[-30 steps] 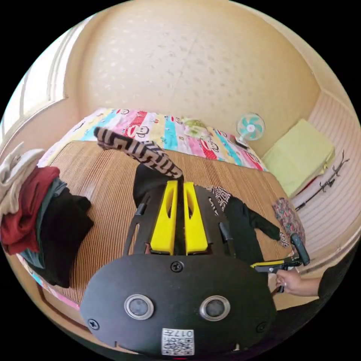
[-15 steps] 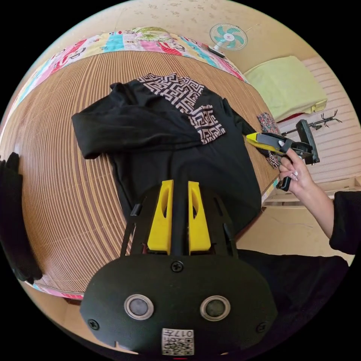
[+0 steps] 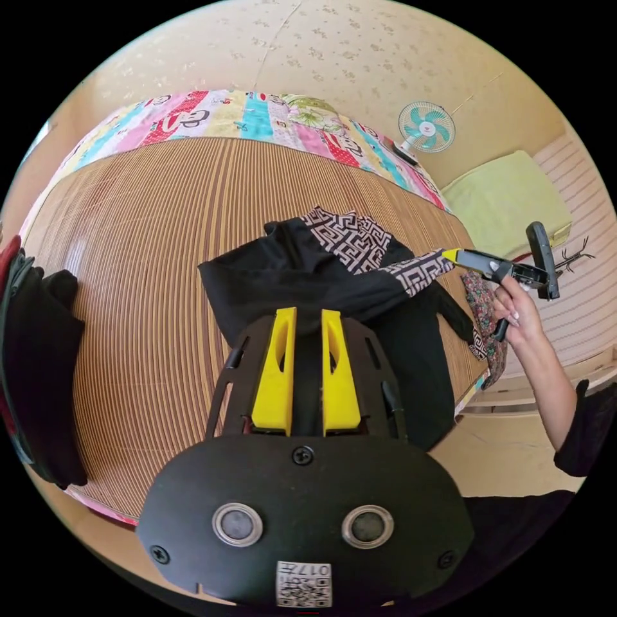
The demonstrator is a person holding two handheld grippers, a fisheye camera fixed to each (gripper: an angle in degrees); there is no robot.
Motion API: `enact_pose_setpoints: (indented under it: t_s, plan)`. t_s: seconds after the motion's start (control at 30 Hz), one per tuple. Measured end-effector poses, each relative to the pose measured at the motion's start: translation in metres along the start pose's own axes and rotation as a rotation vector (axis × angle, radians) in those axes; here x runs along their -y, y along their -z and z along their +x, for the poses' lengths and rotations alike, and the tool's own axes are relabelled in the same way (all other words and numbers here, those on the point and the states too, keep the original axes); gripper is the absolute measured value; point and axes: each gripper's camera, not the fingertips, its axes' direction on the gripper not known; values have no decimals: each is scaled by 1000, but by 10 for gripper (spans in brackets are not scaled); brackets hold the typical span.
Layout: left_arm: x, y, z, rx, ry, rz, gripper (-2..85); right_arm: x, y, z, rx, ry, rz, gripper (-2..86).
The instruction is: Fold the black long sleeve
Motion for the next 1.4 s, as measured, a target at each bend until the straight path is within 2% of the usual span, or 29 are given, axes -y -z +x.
enact_pose_setpoints:
  t_s: [0.13,0.2,0.27,0.3,0.43,0.53,0.6,0.67,0.73,0.83,0.9,1.03,1.13,1.2,1.27,1.33,1.4]
  plan:
    - [1,-24,-1,-2,10,-27,72,-3,3,27,-114,-60,88,25]
    - [-1,-42,-9,-14,54,-86,77,-11,-36,65,-196,-161,-45,34]
    - [-5,-51,-17,-36,91,-102,81,-22,-61,99,-181,-243,-151,48]
    - [-7,-51,-19,-51,100,-97,83,-34,-57,117,-146,-307,-132,61]
    - [-12,-40,-21,-34,85,-95,84,-84,0,166,-32,-497,46,74]
    - [-16,-37,-21,-73,87,-114,84,-159,46,233,74,-851,218,74]
    - [-17,-39,-16,-83,72,-144,85,-239,71,285,109,-1235,349,73]
    - [-16,-40,-4,-73,20,-171,87,-284,79,311,173,-1397,433,76]
    - [-16,-40,17,-40,-63,-186,88,-313,83,330,193,-1463,508,80]
    - [-15,-44,35,-67,-112,-208,88,-333,75,360,210,-1543,492,70]
    - [-15,-46,41,-73,-125,-223,88,-333,67,375,302,-1544,542,44]
    - [-15,-41,46,-58,-132,-225,88,-293,84,373,281,-1442,576,25]
    - [-17,-33,42,-69,-109,-221,87,-227,127,330,317,-1162,706,16]
    - [-20,-29,38,-72,-91,-219,87,-163,152,261,438,-869,777,13]
    - [-24,-25,34,-75,-69,-215,87,-120,153,195,577,-677,785,12]
    - [-31,-22,28,-83,-42,-210,87,-83,133,122,723,-545,747,11]
    - [-36,-21,23,-85,-11,-215,87,-46,72,19,831,-422,582,12]
